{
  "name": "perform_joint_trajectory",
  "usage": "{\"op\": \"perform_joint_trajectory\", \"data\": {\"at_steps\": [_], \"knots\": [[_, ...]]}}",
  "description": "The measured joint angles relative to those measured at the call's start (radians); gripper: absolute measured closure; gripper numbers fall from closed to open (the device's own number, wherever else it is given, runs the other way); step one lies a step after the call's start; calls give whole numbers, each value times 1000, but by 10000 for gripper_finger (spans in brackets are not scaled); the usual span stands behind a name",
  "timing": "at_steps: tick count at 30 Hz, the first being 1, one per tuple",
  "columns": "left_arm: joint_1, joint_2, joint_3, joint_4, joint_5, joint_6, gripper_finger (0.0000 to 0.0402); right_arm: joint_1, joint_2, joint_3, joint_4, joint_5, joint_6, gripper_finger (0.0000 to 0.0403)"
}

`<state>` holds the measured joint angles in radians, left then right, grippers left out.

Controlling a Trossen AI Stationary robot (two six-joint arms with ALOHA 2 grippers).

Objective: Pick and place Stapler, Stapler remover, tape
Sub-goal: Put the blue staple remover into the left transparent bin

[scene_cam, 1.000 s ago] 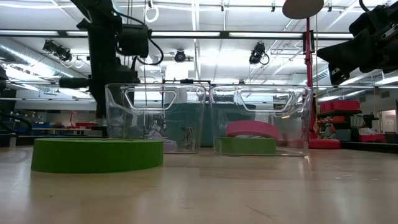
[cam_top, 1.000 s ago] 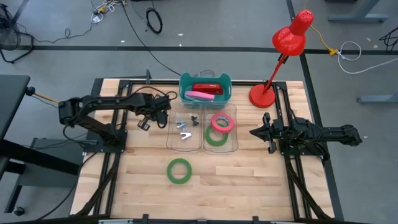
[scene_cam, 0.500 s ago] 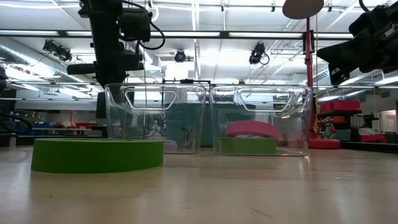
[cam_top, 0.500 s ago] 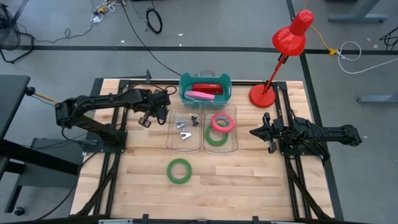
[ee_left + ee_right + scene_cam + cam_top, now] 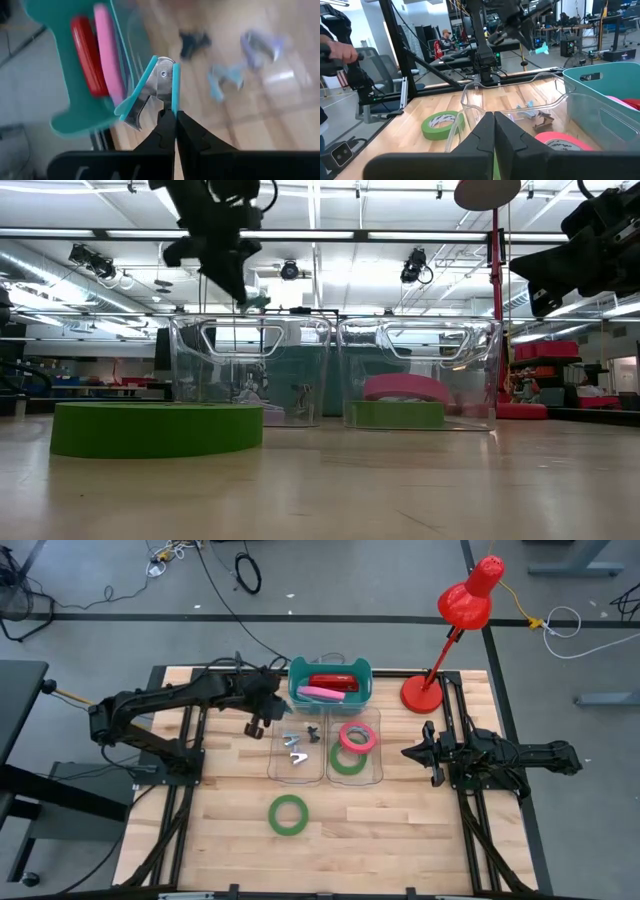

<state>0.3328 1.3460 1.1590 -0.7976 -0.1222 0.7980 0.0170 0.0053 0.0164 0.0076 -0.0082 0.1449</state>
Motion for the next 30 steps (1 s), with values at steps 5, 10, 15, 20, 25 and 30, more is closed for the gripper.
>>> {"op": "perform_joint_trajectory", "data": {"at_steps": [5,10,15,20,25,30], "knots": [[-25,1,8,66,63,-30,399,0,0,0,0,0,0,396],[-34,15,8,92,95,-61,398,0,0,0,0,0,0,396],[-35,49,8,100,158,-129,398,0,0,0,0,0,0,396],[-41,87,-20,121,172,-161,399,0,0,0,0,0,0,396],[-52,124,-61,144,173,-187,397,0,0,0,0,0,0,396],[-52,156,-115,183,173,-194,399,0,0,0,0,0,0,396]]}}
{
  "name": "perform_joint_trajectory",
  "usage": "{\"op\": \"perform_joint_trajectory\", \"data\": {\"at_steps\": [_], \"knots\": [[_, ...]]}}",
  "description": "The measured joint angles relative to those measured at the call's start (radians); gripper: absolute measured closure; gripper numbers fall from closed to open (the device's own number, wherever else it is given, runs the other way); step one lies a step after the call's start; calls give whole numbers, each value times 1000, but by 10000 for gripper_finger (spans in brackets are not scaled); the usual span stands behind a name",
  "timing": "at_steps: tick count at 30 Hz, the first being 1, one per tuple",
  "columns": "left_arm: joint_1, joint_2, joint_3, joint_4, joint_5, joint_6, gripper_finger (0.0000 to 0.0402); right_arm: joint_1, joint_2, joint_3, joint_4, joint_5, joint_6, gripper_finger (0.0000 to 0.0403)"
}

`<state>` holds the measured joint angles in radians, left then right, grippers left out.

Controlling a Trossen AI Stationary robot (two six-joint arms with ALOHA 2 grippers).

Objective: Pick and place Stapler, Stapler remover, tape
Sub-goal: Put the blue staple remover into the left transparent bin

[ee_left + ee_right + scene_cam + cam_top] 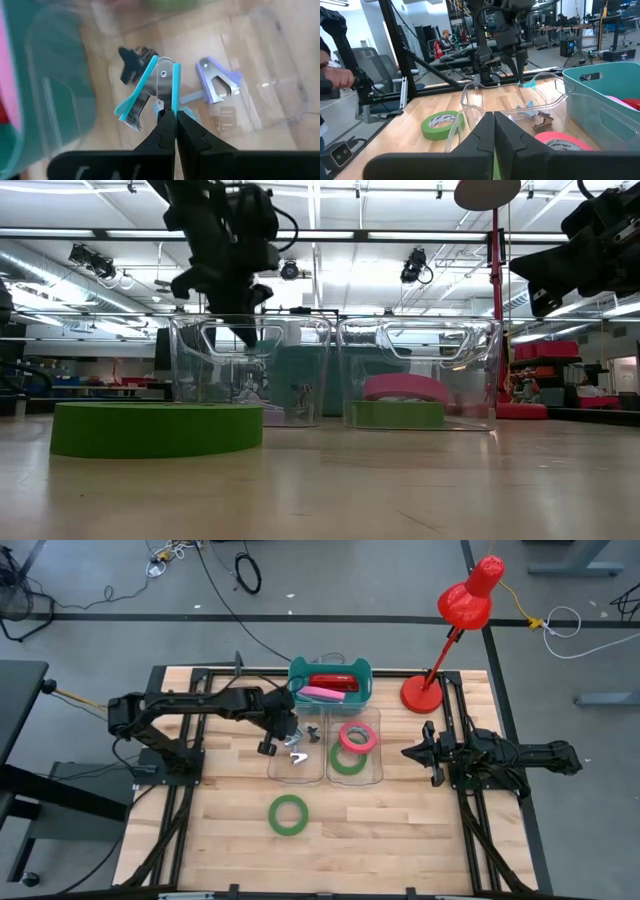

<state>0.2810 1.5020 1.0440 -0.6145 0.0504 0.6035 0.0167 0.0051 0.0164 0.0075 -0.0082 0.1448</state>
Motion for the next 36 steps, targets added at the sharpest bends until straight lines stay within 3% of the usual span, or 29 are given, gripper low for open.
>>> {"op": "perform_joint_trajectory", "data": {"at_steps": [9,19,30,36], "knots": [[0,63,-23,118,16,-61,398,0,0,0,0,0,0,396],[-27,82,-23,158,226,-96,398,0,0,0,0,0,0,396],[-28,82,-23,166,232,-102,395,0,0,0,0,0,0,396],[-37,82,-23,188,217,-103,349,0,0,0,0,0,0,396]]}}
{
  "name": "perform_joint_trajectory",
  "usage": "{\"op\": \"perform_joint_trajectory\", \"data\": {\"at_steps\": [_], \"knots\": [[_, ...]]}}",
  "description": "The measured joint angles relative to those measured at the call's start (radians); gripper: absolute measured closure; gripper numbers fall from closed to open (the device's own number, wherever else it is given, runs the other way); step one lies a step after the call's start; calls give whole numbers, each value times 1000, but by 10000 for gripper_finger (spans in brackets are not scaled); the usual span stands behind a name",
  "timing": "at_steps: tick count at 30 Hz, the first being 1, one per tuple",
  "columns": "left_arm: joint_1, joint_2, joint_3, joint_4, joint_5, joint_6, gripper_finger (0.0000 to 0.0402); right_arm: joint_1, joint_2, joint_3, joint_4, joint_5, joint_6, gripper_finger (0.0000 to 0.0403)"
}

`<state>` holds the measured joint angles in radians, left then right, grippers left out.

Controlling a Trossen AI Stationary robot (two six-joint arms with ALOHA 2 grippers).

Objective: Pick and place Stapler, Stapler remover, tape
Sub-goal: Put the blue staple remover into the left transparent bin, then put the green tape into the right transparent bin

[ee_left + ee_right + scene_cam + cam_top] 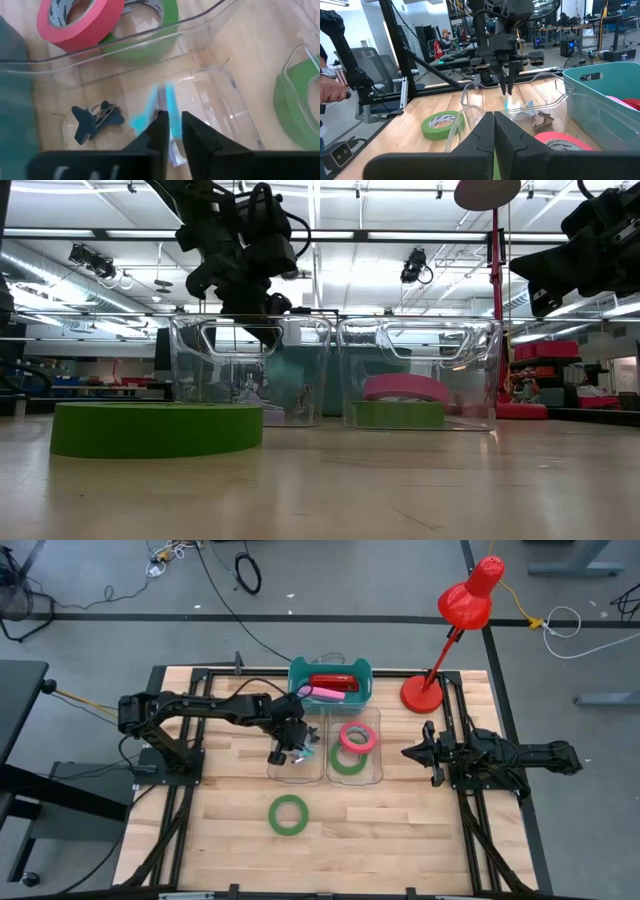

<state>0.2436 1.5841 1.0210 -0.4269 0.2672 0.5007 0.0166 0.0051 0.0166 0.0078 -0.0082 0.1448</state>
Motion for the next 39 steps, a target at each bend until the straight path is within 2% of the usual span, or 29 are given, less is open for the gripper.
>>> {"op": "perform_joint_trajectory", "data": {"at_steps": [8,14,29,39], "knots": [[-1,-1,0,-1,-24,-21,270,0,0,0,0,0,0,396],[-15,-32,23,-22,-87,-21,236,0,0,0,0,0,0,396],[-80,-162,98,-63,-90,-45,228,0,0,0,0,0,0,396],[-214,-237,98,-140,-90,-50,228,0,0,0,0,0,0,396]]}}
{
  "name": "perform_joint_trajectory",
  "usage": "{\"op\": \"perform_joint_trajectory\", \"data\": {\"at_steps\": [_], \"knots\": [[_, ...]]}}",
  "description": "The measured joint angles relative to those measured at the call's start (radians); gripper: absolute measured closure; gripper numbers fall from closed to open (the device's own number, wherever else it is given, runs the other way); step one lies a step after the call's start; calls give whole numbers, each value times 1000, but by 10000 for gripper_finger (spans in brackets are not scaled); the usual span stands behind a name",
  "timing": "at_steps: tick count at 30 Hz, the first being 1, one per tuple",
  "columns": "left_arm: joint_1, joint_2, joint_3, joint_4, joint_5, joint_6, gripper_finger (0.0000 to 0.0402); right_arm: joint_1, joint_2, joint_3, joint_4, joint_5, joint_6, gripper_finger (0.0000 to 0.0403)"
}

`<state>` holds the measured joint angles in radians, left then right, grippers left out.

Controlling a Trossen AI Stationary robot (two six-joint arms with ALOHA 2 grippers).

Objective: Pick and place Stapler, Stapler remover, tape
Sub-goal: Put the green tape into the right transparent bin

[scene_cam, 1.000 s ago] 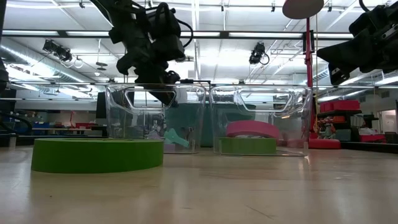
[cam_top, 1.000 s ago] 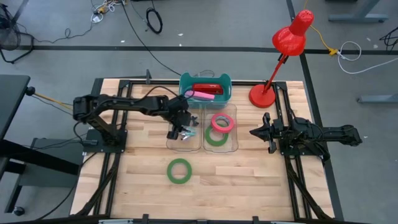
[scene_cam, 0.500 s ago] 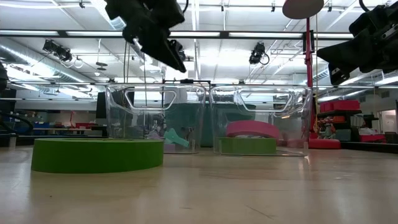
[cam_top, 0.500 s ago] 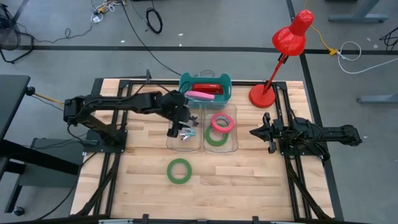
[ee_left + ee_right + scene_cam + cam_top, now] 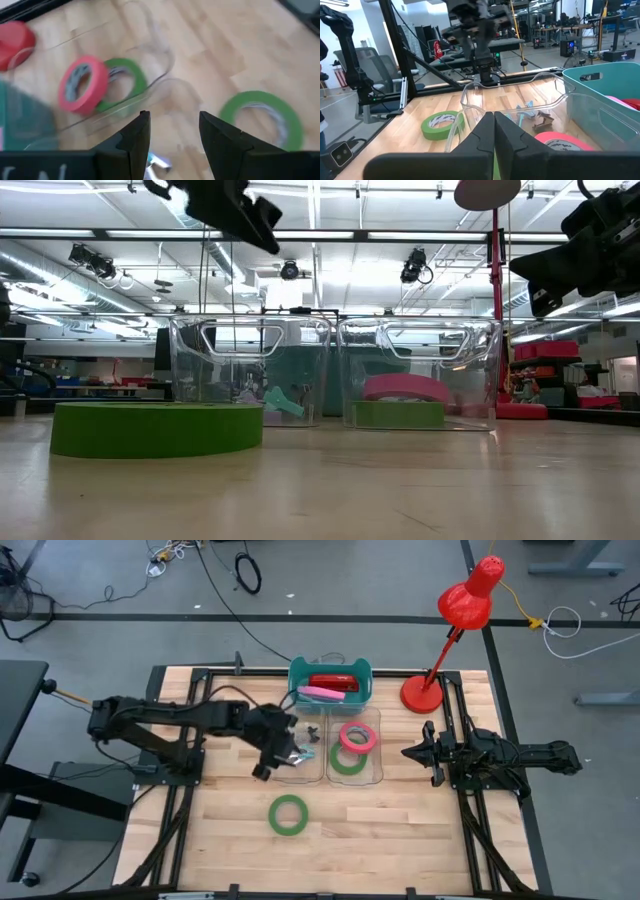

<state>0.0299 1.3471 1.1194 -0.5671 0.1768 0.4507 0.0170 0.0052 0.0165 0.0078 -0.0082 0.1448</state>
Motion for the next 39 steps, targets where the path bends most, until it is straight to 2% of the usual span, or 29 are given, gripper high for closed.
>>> {"op": "perform_joint_trajectory", "data": {"at_steps": [15,22,27,31,39], "knots": [[-291,0,0,-12,3,-81,227,0,0,0,0,0,0,396],[-380,60,-1,3,1,-152,225,0,0,0,0,0,0,396],[-443,130,-1,55,-9,-237,206,0,0,0,0,0,0,396],[-508,189,-1,68,-98,-313,175,0,0,0,0,0,0,396],[-596,280,-1,62,-328,-366,104,0,0,0,0,0,0,396]]}}
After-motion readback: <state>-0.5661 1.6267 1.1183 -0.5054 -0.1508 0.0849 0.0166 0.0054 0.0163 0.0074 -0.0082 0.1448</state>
